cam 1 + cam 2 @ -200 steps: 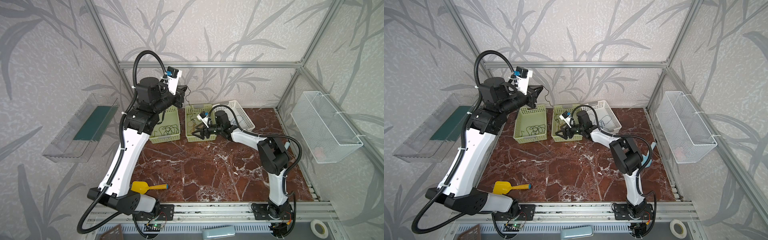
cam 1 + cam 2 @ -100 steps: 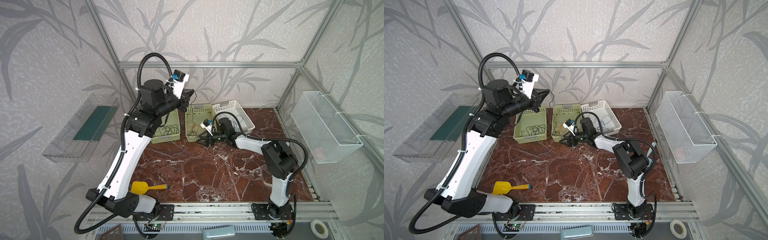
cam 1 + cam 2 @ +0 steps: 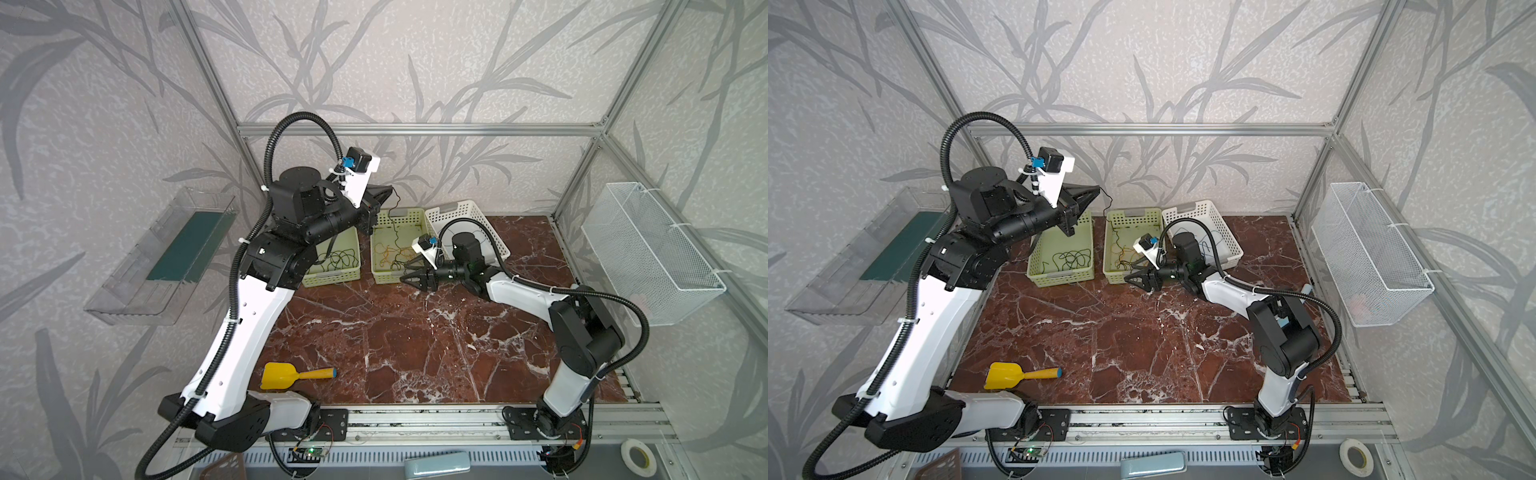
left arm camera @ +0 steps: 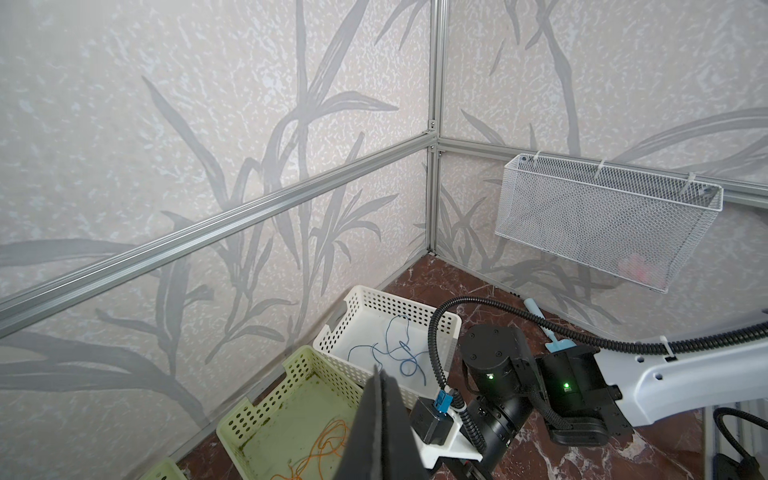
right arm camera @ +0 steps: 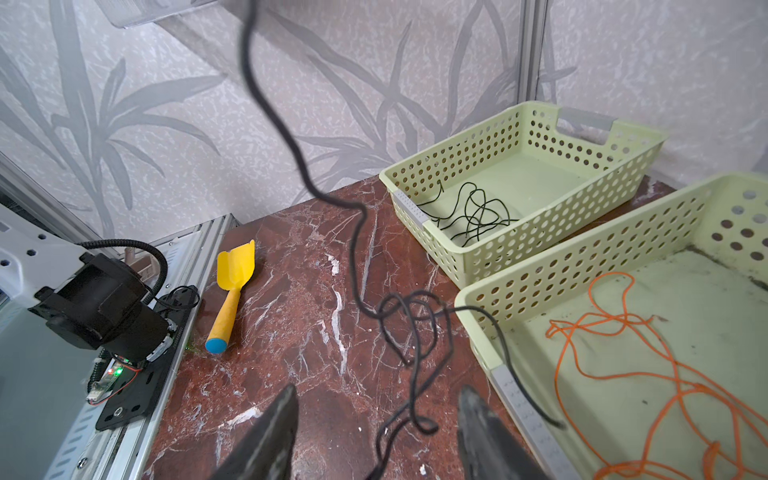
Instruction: Untangle the cables
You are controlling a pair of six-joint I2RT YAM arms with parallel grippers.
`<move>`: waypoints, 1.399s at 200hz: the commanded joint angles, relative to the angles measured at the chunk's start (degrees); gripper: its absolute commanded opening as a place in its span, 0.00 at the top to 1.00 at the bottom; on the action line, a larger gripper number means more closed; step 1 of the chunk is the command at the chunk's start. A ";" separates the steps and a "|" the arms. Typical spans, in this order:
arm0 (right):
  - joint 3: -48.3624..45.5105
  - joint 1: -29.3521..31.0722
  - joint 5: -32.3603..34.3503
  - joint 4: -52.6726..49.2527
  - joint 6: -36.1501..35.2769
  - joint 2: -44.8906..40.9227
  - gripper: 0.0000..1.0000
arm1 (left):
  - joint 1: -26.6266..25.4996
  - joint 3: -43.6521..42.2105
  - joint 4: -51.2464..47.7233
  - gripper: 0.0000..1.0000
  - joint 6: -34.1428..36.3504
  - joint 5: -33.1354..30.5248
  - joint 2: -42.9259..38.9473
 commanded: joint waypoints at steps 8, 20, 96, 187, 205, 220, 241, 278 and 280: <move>-0.50 -0.07 -3.74 -2.04 -1.15 -2.85 0.40 | -0.44 -0.70 -1.13 1.00 1.56 1.71 -1.37; -1.07 -0.13 -2.67 -2.47 -0.96 -4.01 0.40 | -0.59 -0.78 -1.17 1.00 1.66 2.07 -1.55; -0.59 0.34 -3.97 -0.79 2.84 -2.73 0.53 | -1.61 -1.09 -1.79 1.00 2.44 2.74 -2.07; 1.44 1.48 -4.99 -0.95 3.60 0.47 0.74 | -2.64 -1.02 -2.44 1.00 3.14 3.10 -1.77; 1.05 1.47 -4.84 -0.07 4.15 0.40 0.84 | -2.75 -1.00 -2.60 1.00 3.48 2.66 -1.79; 0.29 1.38 -4.21 0.46 4.13 -0.02 0.89 | -2.75 -1.01 -2.80 1.00 3.97 1.85 -2.00; -0.78 1.21 -3.83 1.48 4.99 -0.28 0.92 | -2.75 -0.96 -3.09 1.00 5.00 -0.04 -2.37; -4.30 -0.35 -0.79 6.27 10.61 -0.12 0.98 | -2.39 1.57 -5.33 1.00 7.85 -6.44 -2.80; -4.51 -0.46 -0.41 6.57 10.97 -0.07 0.99 | -2.38 1.80 -5.47 1.00 7.99 -6.87 -2.79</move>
